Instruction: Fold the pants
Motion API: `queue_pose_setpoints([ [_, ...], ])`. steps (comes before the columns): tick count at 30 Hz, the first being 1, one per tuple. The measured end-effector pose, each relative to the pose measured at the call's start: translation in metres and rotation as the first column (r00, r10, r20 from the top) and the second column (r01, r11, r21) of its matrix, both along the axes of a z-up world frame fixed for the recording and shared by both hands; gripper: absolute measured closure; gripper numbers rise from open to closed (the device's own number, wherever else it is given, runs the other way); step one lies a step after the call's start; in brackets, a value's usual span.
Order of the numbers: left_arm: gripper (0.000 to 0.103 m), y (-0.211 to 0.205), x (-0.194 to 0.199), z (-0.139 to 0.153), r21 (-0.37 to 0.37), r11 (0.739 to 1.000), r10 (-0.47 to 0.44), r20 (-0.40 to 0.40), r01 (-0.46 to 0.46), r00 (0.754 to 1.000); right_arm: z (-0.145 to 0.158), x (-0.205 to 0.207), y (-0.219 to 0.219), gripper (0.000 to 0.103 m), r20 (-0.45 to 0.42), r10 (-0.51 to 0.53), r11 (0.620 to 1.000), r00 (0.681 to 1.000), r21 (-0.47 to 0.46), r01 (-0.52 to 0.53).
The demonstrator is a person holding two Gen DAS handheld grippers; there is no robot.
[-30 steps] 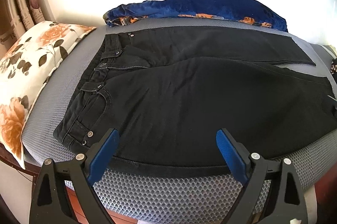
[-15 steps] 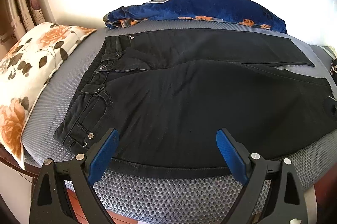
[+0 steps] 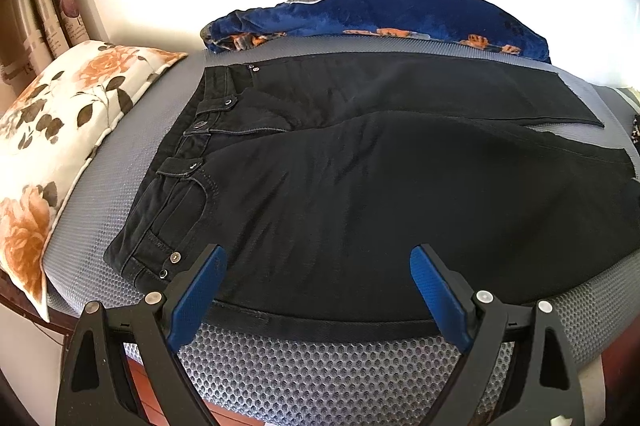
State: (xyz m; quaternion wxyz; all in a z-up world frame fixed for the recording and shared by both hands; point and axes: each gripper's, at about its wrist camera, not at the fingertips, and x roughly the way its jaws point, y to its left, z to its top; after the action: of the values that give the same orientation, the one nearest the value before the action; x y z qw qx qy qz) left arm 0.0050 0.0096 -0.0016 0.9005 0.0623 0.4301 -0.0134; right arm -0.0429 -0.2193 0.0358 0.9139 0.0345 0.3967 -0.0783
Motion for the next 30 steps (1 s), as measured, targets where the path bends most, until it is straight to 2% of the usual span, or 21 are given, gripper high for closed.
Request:
queue_pose_setpoints([
  [5, 0.022, 0.004, 0.004, 0.000, -0.006, 1.000, 0.000, -0.012, 0.000, 1.000, -0.002, 0.003, -0.003, 0.000, -0.001, 0.009, 1.000, 1.000, 0.006, -0.009],
  [11, 0.025, 0.014, 0.017, 0.021, -0.025, 1.000, -0.010, -0.014, 0.009, 1.000, 0.000, 0.015, -0.012, 0.000, 0.003, 0.045, 0.999, 0.999, 0.031, -0.045],
  [16, 0.028, 0.035, 0.041, 0.045, -0.055, 0.998, -0.032, 0.011, 0.032, 0.999, 0.009, 0.030, -0.023, 0.000, 0.039, 0.089, 0.988, 0.995, 0.125, -0.093],
  [18, 0.041, 0.050, 0.058, 0.053, -0.081, 0.996, -0.023, 0.018, 0.024, 1.000, 0.015, 0.039, -0.026, 0.000, 0.051, 0.089, 0.986, 0.995, 0.136, -0.095],
  [19, 0.045, 0.059, 0.068, 0.057, -0.096, 0.995, -0.016, 0.015, 0.018, 1.000, 0.017, 0.043, -0.027, 0.000, 0.057, 0.090, 0.986, 0.994, 0.138, -0.097],
  [23, 0.062, 0.099, 0.113, 0.064, -0.203, 0.979, -0.017, -0.003, 0.016, 1.000, 0.024, 0.061, -0.026, 0.000, 0.076, 0.125, 0.979, 0.989, 0.150, -0.135],
  [24, 0.071, 0.109, 0.125, 0.064, -0.231, 0.973, -0.026, -0.011, 0.023, 1.000, 0.025, 0.067, -0.024, 0.000, 0.079, 0.136, 0.978, 0.988, 0.151, -0.147],
  [29, 0.085, 0.156, 0.191, 0.049, -0.415, 0.910, -0.068, -0.078, 0.029, 0.995, 0.017, 0.096, -0.011, 0.000, 0.063, 0.196, 0.965, 0.979, 0.165, -0.204],
  [30, 0.086, 0.166, 0.205, 0.044, -0.455, 0.890, -0.066, -0.091, 0.017, 0.994, 0.015, 0.102, -0.008, 0.001, 0.057, 0.207, 0.962, 0.977, 0.171, -0.214],
])
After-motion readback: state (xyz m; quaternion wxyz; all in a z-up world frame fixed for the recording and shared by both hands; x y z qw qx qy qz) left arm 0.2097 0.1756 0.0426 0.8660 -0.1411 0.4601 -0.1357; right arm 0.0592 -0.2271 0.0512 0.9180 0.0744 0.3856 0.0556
